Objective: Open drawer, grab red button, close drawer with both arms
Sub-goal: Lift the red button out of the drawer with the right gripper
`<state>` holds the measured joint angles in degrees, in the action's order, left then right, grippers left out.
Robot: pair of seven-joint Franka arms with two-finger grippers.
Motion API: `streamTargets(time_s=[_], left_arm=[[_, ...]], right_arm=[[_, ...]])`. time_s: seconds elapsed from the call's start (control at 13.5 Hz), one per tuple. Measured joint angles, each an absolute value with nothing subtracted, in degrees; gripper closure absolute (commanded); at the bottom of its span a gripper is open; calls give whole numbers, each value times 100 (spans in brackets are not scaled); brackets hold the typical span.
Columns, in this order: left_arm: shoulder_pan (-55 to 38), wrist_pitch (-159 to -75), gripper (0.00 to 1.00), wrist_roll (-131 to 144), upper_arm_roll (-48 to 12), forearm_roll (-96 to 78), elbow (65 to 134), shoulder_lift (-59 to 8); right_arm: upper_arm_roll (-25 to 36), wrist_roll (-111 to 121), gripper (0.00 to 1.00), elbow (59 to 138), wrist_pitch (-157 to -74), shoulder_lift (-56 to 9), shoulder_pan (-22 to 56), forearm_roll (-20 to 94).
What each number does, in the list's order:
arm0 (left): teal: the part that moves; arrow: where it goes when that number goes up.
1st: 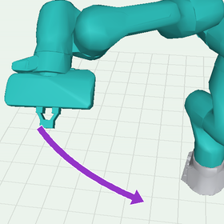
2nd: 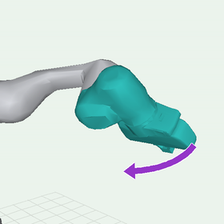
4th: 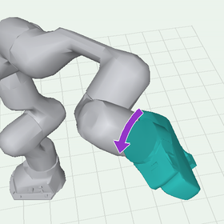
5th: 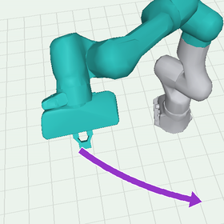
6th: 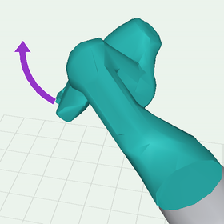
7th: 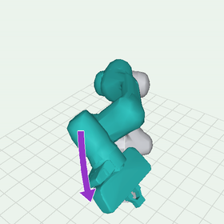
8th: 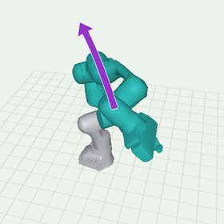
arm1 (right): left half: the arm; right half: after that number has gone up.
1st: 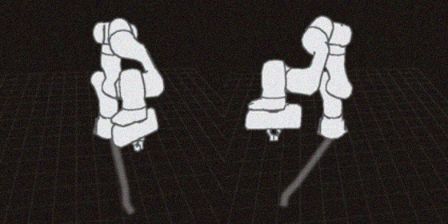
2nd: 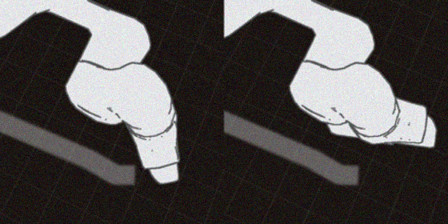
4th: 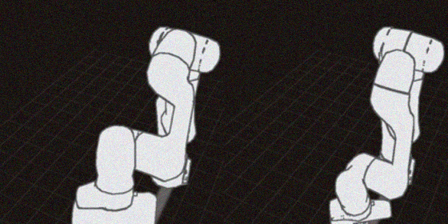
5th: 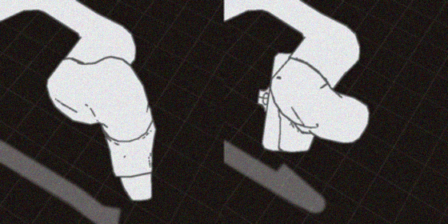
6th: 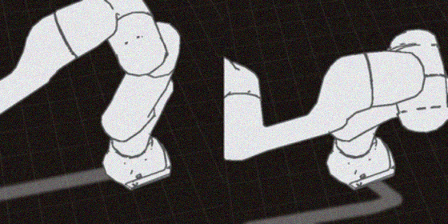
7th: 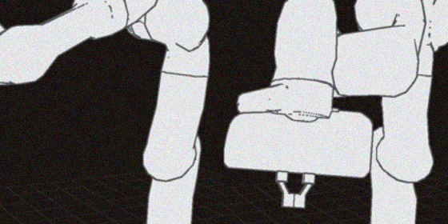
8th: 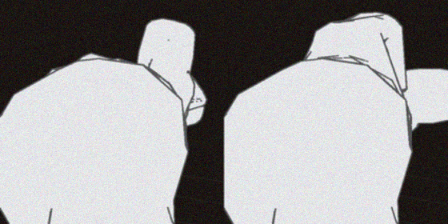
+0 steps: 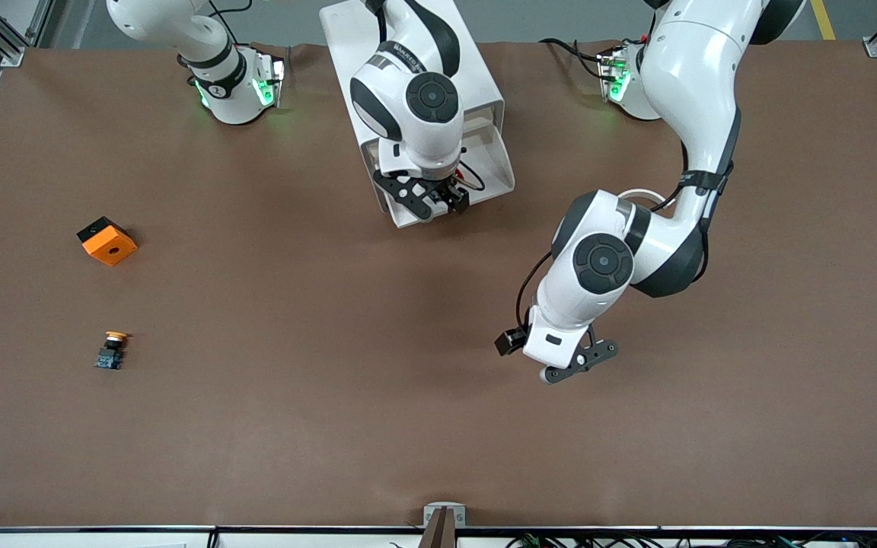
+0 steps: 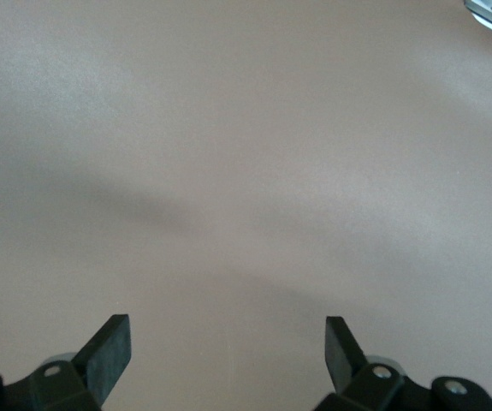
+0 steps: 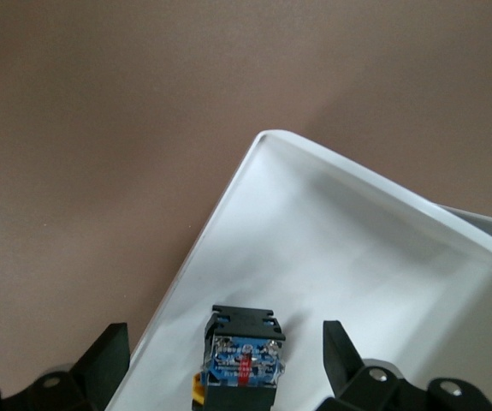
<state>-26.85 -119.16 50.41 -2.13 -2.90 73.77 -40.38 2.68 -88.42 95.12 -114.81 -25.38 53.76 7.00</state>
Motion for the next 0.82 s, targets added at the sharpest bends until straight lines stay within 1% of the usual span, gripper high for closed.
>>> streamTargets(time_s=[0.52, 0.74, 0.82], left_arm=[[-2685, -11927, 0, 5040, -236, 56, 7483, -4018], [-2672, -11937, 0, 5040, -236, 64, 7544, -4019], [-2664, -11938, 0, 5040, -236, 64, 7550, -4019]], right_arm=[[267, -8932, 0, 9500, -11628, -2624, 5459, 707], [267, -8995, 20, 9486, -11635, -2662, 5473, 707], [267, -9001, 25, 9478, -11635, -2670, 5477, 707]])
